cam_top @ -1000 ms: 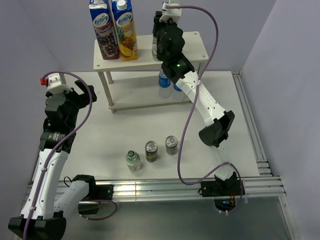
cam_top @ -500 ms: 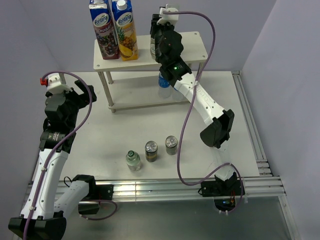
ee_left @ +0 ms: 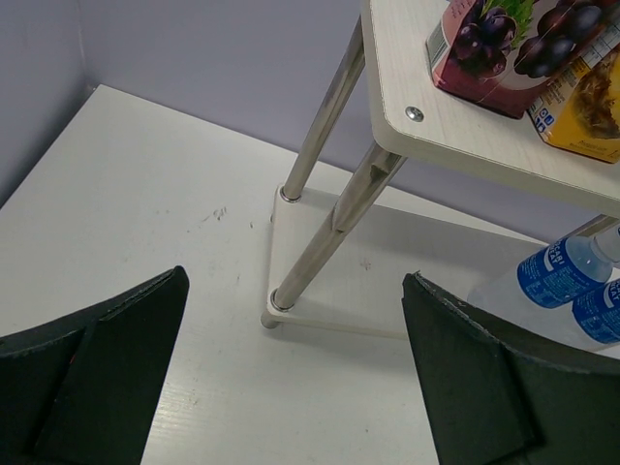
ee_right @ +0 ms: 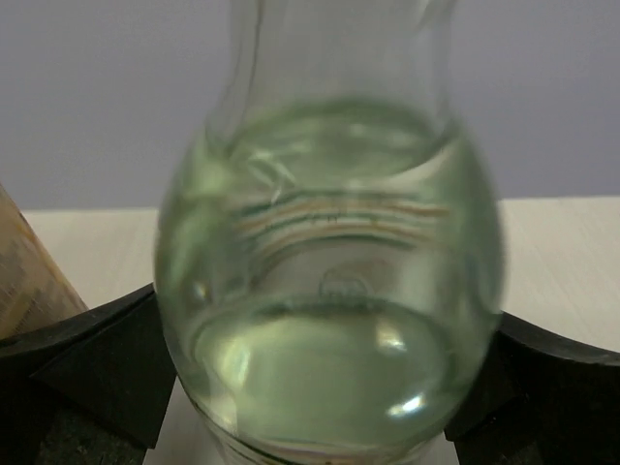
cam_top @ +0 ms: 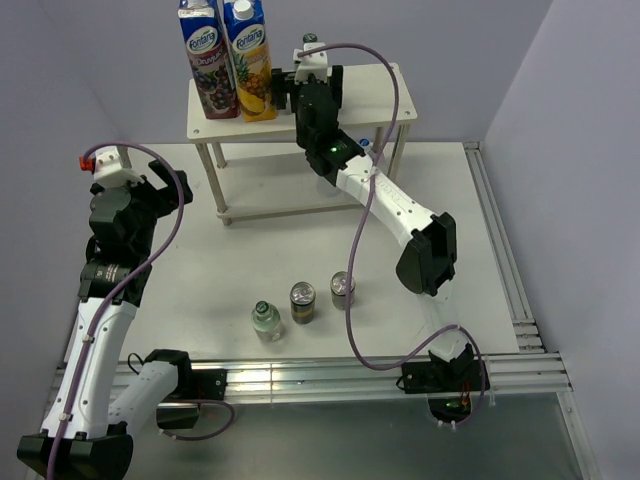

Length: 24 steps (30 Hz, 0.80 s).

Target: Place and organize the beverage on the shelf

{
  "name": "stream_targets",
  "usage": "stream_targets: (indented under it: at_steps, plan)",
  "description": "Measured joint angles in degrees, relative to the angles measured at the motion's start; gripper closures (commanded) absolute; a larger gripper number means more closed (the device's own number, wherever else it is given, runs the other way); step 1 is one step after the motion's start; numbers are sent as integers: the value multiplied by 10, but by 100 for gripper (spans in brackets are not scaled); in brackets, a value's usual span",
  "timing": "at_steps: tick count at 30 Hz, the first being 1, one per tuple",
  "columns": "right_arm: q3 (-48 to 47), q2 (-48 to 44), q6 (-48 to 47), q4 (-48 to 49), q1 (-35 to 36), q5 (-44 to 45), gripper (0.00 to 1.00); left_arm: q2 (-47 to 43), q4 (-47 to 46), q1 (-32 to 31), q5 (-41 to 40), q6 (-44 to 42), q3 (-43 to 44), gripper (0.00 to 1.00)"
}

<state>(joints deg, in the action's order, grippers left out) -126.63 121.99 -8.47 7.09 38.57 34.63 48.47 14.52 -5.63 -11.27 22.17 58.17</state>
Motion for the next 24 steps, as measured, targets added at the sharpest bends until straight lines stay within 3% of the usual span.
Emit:
stream_targets:
  at_steps: [16,24]
  plan:
    - [123,-47,-2,44,12,54,0,0,0,2,0,0,0,1]
    - [127,-53,0,44,5,67,0,0,0,2,0,0,0,1]
